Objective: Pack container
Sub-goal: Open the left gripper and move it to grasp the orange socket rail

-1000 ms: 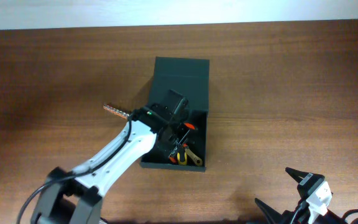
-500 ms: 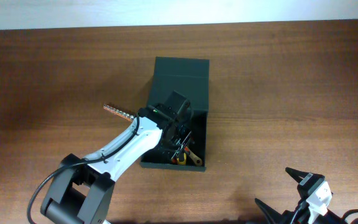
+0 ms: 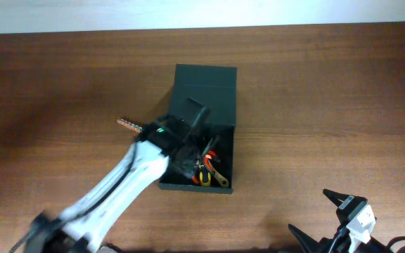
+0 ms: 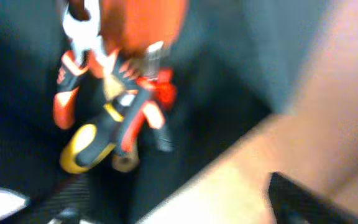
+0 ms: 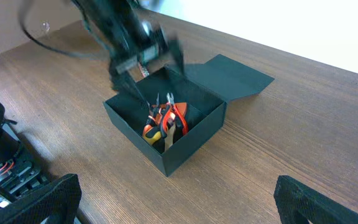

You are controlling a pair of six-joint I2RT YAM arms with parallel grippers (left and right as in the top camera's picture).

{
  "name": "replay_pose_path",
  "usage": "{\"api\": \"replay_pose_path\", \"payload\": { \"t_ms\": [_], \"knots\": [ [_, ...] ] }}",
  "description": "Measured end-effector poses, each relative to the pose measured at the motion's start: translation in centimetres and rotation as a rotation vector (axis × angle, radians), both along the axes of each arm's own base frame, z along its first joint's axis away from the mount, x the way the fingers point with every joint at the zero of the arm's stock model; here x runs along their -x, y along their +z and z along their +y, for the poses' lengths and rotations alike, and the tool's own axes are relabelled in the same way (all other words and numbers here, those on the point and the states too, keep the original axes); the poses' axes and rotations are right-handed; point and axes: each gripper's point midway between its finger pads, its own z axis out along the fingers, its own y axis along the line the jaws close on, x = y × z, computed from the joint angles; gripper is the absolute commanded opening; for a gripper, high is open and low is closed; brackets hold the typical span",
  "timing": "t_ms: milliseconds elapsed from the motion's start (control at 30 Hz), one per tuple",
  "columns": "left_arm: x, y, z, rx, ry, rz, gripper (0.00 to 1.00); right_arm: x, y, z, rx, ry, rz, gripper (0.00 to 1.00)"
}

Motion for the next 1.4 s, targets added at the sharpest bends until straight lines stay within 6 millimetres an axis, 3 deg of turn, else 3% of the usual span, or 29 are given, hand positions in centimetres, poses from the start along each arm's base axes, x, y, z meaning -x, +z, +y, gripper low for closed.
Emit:
{"api": "replay_pose_path", "payload": {
  "t_ms": [100, 167, 367, 567, 800, 1200, 1400],
  "knots": [
    [-1.1, 3.3, 2.2, -0.009, 0.047, -0.116, 0.99, 0.0, 0.0, 0.0, 0.0, 0.0, 0.0, 0.99],
    [-1.8, 4.4, 4.6, -0.043, 0.082, -0.154, 0.99, 0.0, 0.0, 0.0, 0.0, 0.0, 0.0, 0.99],
    [-4.1, 3.4, 13.3, -0.194, 0.157, -0.102, 0.99, 0.0, 0.0, 0.0, 0.001, 0.0, -0.001, 0.99],
    [-5.7, 2.7, 18.3, -0.273, 0.136, 0.055, 0.99, 0.0, 0.0, 0.0, 0.001, 0.0, 0.001, 0.99],
    [-9.1, 1.8, 19.0, -0.306, 0.039, 0.136, 0.99, 0.0, 0.0, 0.0, 0.001, 0.0, 0.0, 0.99],
    [-10.1, -8.1, 18.1, -0.275, -0.026, 0.355, 1.0, 0.0, 0.0, 0.0, 0.0, 0.0, 0.0, 0.99],
    [-10.4, -10.0, 17.7, -0.254, -0.034, 0.376, 1.0, 0.0, 0.0, 0.0, 0.0, 0.0, 0.0, 0.99]
  ]
}}
